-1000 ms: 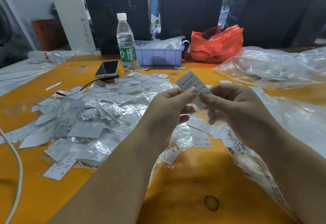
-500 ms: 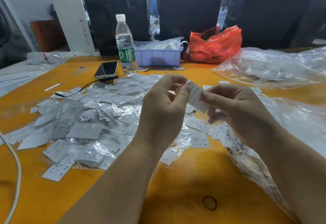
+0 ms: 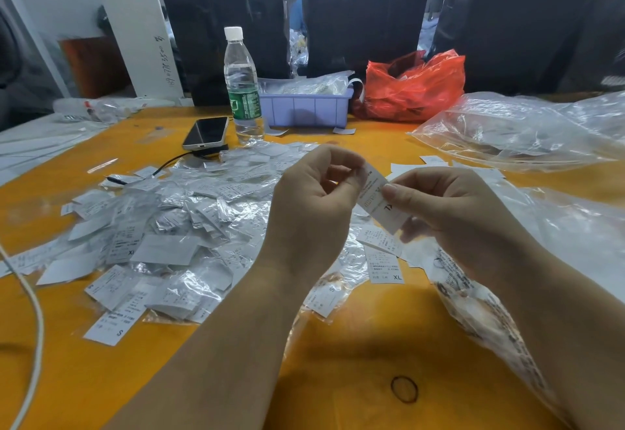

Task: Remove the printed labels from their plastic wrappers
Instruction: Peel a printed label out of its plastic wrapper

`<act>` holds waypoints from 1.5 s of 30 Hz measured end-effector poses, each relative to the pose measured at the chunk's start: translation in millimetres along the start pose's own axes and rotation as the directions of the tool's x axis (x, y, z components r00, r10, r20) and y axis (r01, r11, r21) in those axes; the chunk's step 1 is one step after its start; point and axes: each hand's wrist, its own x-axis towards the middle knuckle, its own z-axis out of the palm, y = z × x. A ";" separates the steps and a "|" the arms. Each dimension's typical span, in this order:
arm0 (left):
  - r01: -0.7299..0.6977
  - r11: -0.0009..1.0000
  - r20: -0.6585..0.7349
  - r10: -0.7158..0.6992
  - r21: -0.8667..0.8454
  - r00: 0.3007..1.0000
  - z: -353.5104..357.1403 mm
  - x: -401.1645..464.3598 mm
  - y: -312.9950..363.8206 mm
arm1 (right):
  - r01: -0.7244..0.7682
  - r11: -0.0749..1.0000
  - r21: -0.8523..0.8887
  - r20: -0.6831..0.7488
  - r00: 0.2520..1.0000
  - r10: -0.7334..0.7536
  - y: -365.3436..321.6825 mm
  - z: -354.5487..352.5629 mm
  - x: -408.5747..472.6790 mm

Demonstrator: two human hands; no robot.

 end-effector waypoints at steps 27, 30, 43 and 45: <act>-0.030 0.988 0.108 0.013 0.150 0.994 4.0 -5.3 2.6 | 0.040 0.999 0.014 -0.081 0.996 -0.039 -0.5 0.5 -1.4; 0.012 0.991 0.161 -0.033 0.131 0.986 3.4 -4.8 2.3 | 0.033 0.999 0.003 -0.090 0.995 -0.033 0.8 -0.1 -0.9; 0.258 0.871 -0.028 -0.272 0.419 0.962 -10.9 10.1 -14.9 | -0.044 0.999 0.033 -0.165 0.985 0.049 -0.1 -3.6 2.0; 0.317 0.820 -0.055 -0.332 0.477 0.942 -13.8 12.3 -18.7 | -0.036 0.999 -0.009 -0.168 0.985 0.034 1.4 -3.3 2.0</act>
